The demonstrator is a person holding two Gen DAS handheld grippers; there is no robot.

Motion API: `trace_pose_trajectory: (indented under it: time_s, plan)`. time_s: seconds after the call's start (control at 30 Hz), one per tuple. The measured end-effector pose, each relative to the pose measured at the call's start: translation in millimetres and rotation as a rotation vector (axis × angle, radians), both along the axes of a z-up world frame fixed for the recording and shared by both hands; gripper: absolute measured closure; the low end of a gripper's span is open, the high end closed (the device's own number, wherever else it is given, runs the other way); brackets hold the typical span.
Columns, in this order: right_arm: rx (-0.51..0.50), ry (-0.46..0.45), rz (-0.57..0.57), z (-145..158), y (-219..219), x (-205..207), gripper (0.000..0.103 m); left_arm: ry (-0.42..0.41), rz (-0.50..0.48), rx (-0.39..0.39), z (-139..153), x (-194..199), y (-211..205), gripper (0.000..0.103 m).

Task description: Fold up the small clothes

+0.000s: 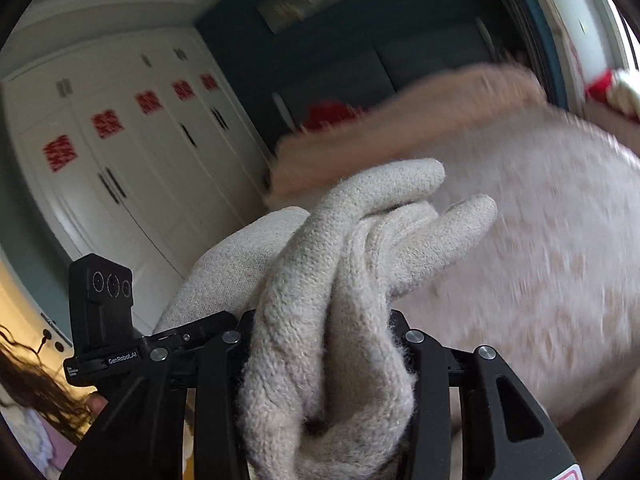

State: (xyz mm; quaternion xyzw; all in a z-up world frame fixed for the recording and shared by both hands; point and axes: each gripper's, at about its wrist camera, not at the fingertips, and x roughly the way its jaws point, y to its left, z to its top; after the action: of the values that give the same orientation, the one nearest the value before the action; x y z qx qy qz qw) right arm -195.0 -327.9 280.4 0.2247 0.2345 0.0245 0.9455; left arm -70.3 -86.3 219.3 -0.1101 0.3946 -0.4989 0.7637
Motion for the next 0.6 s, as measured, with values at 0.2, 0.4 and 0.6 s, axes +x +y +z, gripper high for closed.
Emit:
trace_pose_trajectory:
  time_s: [0.2,0.4,0.6]
  plan:
    - [-0.145,-0.326,0.057,98.7,19.8,37.1,0.064,-0.316,0.090,-0.198,105.5,31.8,18.9,0.063]
    - [-0.172,-0.521,0.121,146.7,16.1,117.6,0.064,-0.621,0.196,-0.324,168.6,86.2,36.4,0.061]
    - [-0.102,-0.506,0.168,111.9,-0.2,232.0,0.063,-0.607,0.248,-0.358,157.6,187.3,45.0,0.057]
